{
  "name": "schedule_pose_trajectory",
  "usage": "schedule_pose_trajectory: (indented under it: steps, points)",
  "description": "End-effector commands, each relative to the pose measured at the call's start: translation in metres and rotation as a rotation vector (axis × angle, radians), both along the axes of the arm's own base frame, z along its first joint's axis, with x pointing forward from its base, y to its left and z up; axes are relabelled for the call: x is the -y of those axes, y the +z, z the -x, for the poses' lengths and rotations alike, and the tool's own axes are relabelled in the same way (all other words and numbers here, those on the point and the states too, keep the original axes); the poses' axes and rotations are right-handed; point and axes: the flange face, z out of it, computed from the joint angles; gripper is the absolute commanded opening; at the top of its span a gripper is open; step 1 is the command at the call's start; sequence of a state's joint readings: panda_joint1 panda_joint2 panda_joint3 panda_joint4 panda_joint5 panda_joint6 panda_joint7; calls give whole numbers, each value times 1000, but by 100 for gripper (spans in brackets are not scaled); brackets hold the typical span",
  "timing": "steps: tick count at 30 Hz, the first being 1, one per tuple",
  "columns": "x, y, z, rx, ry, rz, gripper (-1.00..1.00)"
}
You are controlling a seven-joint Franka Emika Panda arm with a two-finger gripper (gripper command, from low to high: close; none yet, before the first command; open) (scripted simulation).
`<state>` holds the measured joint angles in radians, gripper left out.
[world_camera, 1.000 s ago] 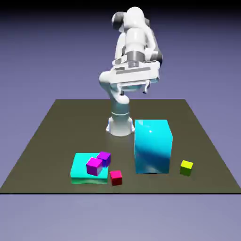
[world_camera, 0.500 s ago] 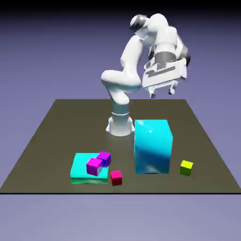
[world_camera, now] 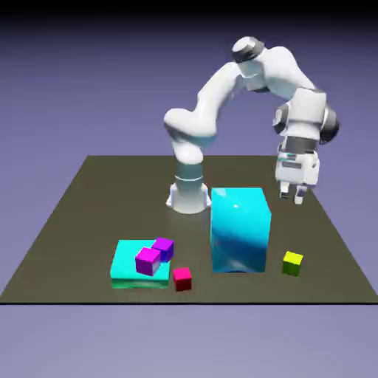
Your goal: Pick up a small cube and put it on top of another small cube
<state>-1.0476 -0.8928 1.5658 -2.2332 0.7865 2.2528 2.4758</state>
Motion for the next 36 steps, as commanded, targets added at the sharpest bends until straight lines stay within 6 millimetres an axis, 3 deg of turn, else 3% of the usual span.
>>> schedule_pose_trajectory:
  steps: [1, 10, 12, 17, 18, 19, 20, 26, 31, 36]
  points:
    - [-5, -14, 0, -24, -40, -11, 0]
    - [-41, -149, 14, -277, -432, -67, 0]
    - [-43, -157, 15, -293, -456, -68, 0]
    - [-35, -224, 19, -292, -456, -68, 0]
    - [-35, -226, 19, -292, -456, -68, 0]
    - [-35, -226, 19, -292, -456, -68, -100]
    - [-35, -226, 19, -292, -456, -68, -100]
    - [-50, -142, 12, -278, -416, -80, -100]
    - [23, -60, -23, -187, -334, -80, -100]
    - [113, -3, -42, -141, -271, -62, -100]
